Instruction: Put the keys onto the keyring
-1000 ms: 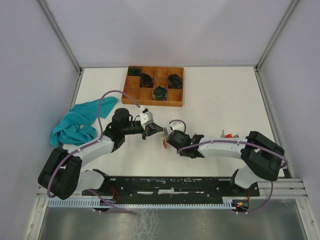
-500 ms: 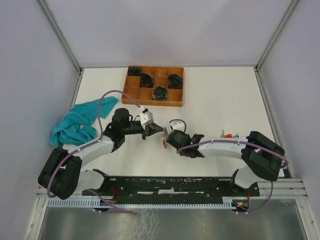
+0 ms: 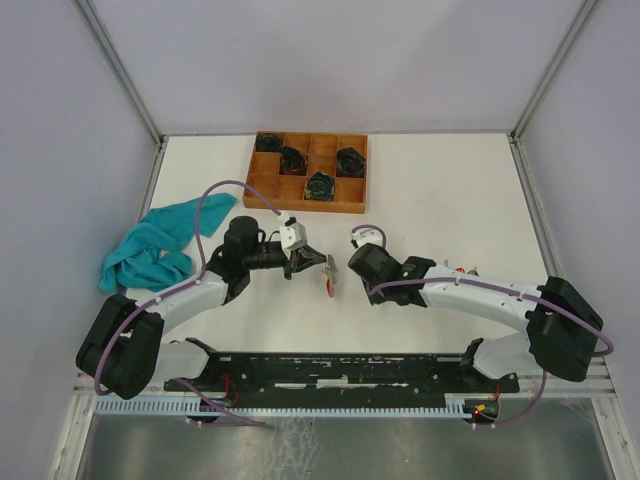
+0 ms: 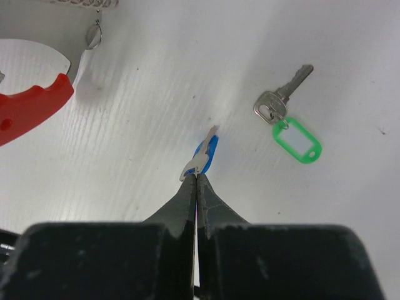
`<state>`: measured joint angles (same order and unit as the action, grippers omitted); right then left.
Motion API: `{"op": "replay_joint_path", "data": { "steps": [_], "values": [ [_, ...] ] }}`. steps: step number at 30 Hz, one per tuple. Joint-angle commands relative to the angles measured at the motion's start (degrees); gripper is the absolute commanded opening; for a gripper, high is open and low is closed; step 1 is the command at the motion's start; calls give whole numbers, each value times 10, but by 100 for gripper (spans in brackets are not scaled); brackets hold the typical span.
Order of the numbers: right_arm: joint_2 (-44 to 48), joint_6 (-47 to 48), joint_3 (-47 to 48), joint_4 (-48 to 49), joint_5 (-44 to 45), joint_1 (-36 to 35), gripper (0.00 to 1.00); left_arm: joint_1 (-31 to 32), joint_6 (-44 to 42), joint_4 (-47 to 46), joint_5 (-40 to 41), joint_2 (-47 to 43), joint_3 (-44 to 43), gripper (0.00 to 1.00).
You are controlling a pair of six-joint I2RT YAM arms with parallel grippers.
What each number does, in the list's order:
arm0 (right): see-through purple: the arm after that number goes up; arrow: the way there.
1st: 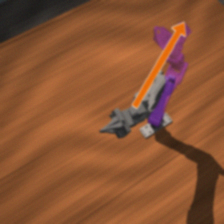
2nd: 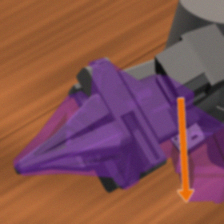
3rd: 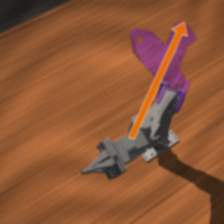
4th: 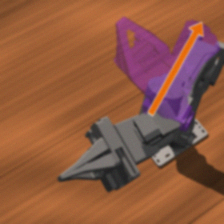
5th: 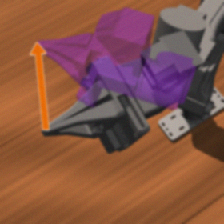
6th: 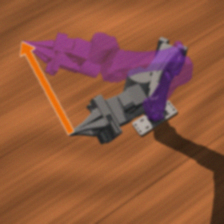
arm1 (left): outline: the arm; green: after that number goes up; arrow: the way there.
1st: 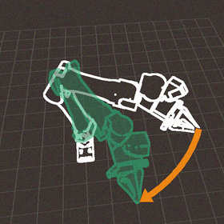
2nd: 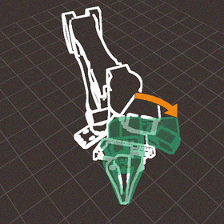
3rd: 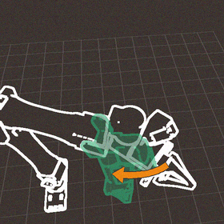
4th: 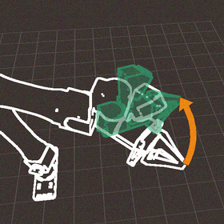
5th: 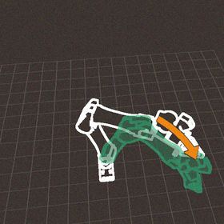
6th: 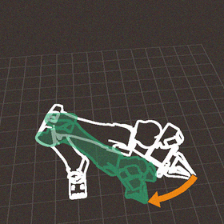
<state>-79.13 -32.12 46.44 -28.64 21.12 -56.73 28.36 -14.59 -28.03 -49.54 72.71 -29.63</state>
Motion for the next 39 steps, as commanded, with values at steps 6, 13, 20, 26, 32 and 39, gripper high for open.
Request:
{"op": "replay_joint_path", "data": {
  "steps": [6,13,20,26,32,39],
  "values": [
    [36,45,126,-270,-118,32,1,3,3,-14,4,-9,-11,3],
    [-35,99,128,-237,-190,85,1,3,2,-12,6,-12,-10,3],
    [-167,162,178,-170,-218,125,1,2,0,-11,7,-13,-9,3],
    [-243,190,228,-137,-211,142,4,2,-1,-11,9,-11,-9,3],
    [-257,193,231,-117,-197,144,15,3,-1,-11,11,-11,-9,3],
    [-168,170,184,-77,-188,143,31,3,0,-12,10,-10,-9,3]
  ]
}}
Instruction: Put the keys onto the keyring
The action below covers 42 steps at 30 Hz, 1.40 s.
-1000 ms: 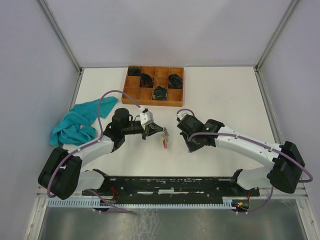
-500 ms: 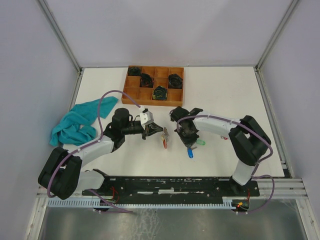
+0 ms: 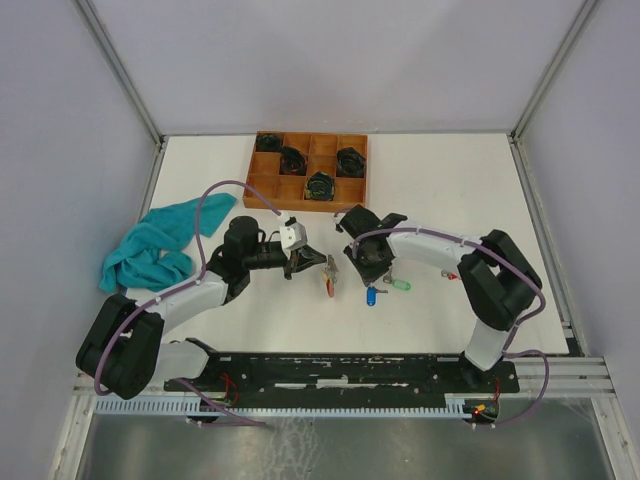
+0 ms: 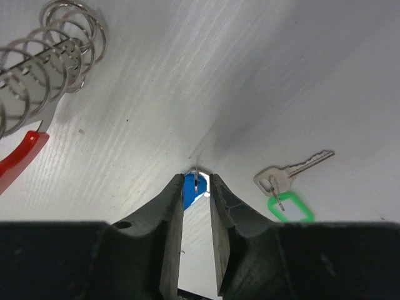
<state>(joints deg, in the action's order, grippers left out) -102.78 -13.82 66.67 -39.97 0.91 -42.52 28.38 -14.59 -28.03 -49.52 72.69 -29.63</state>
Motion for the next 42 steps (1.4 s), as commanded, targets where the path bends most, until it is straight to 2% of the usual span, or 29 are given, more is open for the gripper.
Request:
{"op": "replay_joint_path", "data": {
  "steps": [1,6,13,27,34,42],
  "values": [
    [81,-18,-28,45,15,1,32,3,0,-12,10,-10,-9,3],
    [115,-40,-72,77,26,1,34,4,0,-12,10,-11,-9,3],
    [150,-57,-146,159,32,-4,30,4,2,-15,9,-8,-9,3],
    [125,-59,-136,150,23,-11,27,4,1,-15,8,-6,-10,3],
    [128,-85,-138,135,61,-11,30,5,2,-15,8,-6,-10,3],
    [115,-116,-145,151,47,-11,32,6,2,-15,8,-7,-10,3]
  ]
}}
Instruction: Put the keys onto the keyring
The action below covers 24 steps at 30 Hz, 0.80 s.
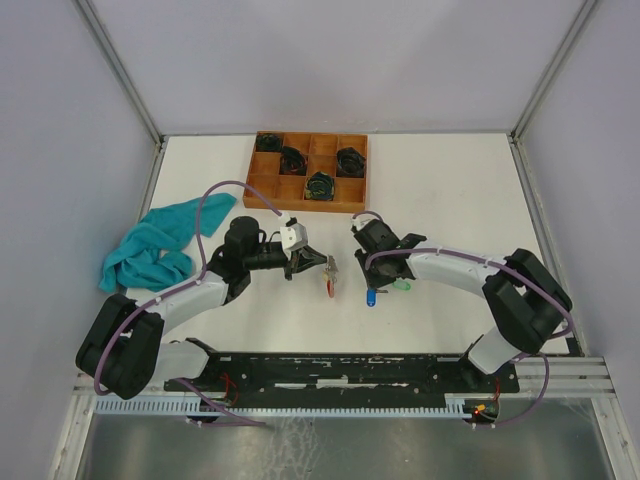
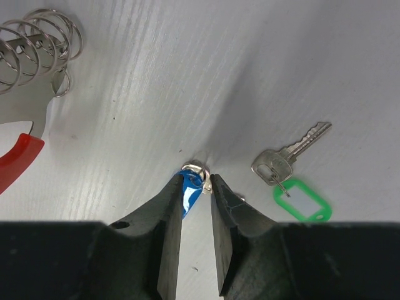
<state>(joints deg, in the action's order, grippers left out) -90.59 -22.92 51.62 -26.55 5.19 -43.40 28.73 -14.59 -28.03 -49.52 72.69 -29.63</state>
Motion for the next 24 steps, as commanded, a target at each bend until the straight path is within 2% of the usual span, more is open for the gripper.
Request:
{"op": "replay_joint_path", "data": {
  "steps": [1,7,24],
  "values": [
    [-10,-29,5,17,3,-2,32,2,2,-15,8,-7,-10,3],
    [-17,-38,4,18,-3,-2,29,2,3,-15,7,-7,-10,3],
    [4,-42,-1,15,-11,-2,5,2,3,-15,5,-7,-11,3]
  ]
}}
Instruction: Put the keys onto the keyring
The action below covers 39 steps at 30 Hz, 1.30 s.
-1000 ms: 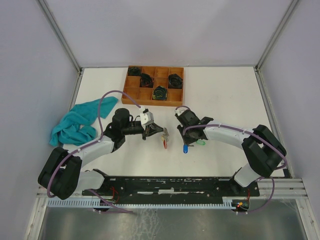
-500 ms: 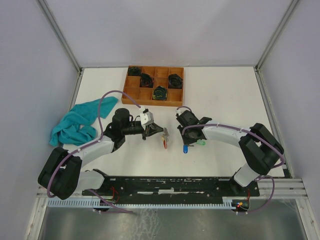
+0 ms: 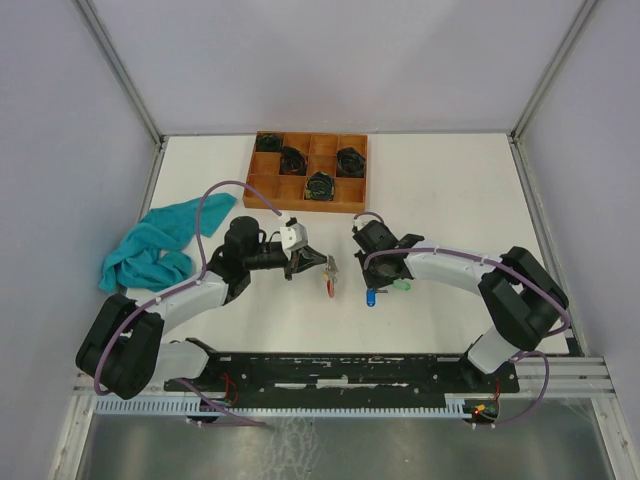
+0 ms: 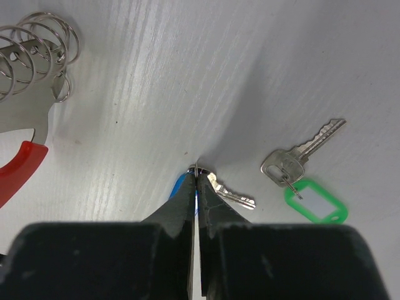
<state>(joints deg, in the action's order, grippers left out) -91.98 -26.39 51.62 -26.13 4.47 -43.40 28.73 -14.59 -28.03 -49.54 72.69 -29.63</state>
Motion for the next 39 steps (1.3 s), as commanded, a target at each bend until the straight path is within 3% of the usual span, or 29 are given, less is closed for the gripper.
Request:
{"op": "replay_joint_path", "data": {
  "steps": [1,10,23,29,39],
  "values": [
    [18,-6,-1,11,-4,-2,3,2,3,-15,5,-7,-11,3],
    [69,87,5,15,-10,-2,1,3,1,-15,4,-7,-10,3],
    [243,279,-15,49,-93,-2,1,2,-29,-41,-39,-8,10,3],
    [244,347,8,40,-192,-2,1,2,-56,-38,-71,-6,13,3],
    [264,436,-30,117,-253,-31,1,2,-96,-14,-115,3,9,3]
  ]
}}
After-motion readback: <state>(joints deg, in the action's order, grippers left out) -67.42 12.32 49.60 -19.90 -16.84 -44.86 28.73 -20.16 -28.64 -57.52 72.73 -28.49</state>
